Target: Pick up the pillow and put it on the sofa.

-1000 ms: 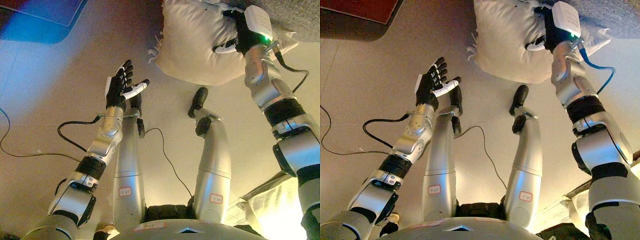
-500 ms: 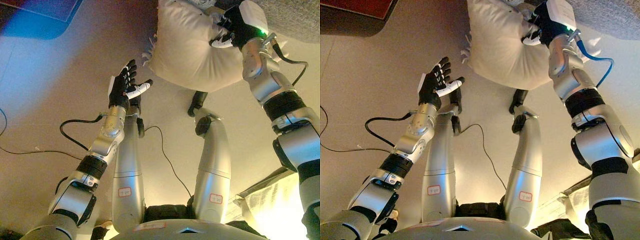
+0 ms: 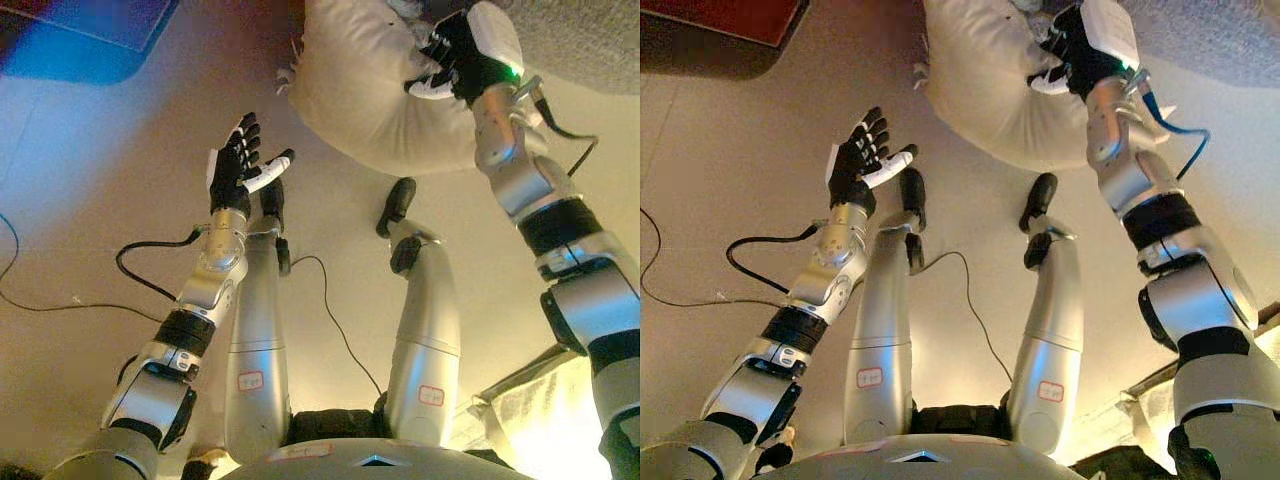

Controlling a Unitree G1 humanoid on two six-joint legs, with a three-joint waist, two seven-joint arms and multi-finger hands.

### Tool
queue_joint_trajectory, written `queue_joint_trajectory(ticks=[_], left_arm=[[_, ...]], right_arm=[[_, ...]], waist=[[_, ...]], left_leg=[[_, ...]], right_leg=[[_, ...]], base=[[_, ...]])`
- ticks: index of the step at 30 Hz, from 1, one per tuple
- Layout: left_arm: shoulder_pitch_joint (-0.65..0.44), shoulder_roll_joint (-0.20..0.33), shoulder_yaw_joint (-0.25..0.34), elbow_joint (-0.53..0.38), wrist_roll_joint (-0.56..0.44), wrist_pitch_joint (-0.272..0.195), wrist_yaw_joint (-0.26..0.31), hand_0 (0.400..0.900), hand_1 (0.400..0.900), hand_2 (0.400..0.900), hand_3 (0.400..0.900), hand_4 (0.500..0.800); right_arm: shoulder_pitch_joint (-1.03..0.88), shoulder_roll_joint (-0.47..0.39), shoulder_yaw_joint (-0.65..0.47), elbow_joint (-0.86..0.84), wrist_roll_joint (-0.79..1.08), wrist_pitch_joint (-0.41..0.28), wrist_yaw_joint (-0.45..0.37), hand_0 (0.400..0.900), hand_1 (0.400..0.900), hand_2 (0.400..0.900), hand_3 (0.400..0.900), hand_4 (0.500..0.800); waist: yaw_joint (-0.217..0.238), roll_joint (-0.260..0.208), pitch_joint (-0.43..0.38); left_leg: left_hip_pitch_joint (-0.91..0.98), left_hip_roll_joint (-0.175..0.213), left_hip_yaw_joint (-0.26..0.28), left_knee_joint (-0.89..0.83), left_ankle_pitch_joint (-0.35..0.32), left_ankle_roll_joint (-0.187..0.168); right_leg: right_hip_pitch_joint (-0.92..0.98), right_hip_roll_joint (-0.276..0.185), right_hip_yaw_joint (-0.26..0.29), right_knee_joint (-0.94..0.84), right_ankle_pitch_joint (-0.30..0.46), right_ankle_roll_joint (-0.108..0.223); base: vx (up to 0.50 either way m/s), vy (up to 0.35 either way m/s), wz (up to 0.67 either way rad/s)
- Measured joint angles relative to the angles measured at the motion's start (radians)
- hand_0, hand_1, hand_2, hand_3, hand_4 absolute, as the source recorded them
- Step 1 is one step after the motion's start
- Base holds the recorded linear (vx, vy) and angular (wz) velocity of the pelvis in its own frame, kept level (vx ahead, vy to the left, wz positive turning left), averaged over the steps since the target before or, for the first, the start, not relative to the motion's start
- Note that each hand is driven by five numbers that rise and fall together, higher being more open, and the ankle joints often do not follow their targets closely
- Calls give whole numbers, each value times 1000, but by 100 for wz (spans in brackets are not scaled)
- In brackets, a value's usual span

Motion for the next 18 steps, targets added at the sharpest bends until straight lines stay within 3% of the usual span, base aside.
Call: queue_joint_trajectory(ticks=[9, 18], left_arm=[[58, -29, 40, 68, 6, -22, 56, 900, 900, 900, 900, 800], [196, -38, 85, 82, 51, -45, 20, 900, 900, 900, 900, 800]], right_arm=[[272, 7, -92, -152, -97, -11, -52, 400, 400, 400, 400, 500], [537, 17, -198, -376, -156, -86, -60, 400, 400, 400, 400, 500]], waist=[[0, -16, 0], [-2, -41, -16]], left_leg=[[264, -4, 17, -101, 3, 5], [642, 7, 18, -252, -3, 16]], right_leg=[[270, 16, -8, -122, 17, 22], [674, 35, -30, -329, 36, 49]], base=[[-1, 36, -3], [72, 53, -2]])
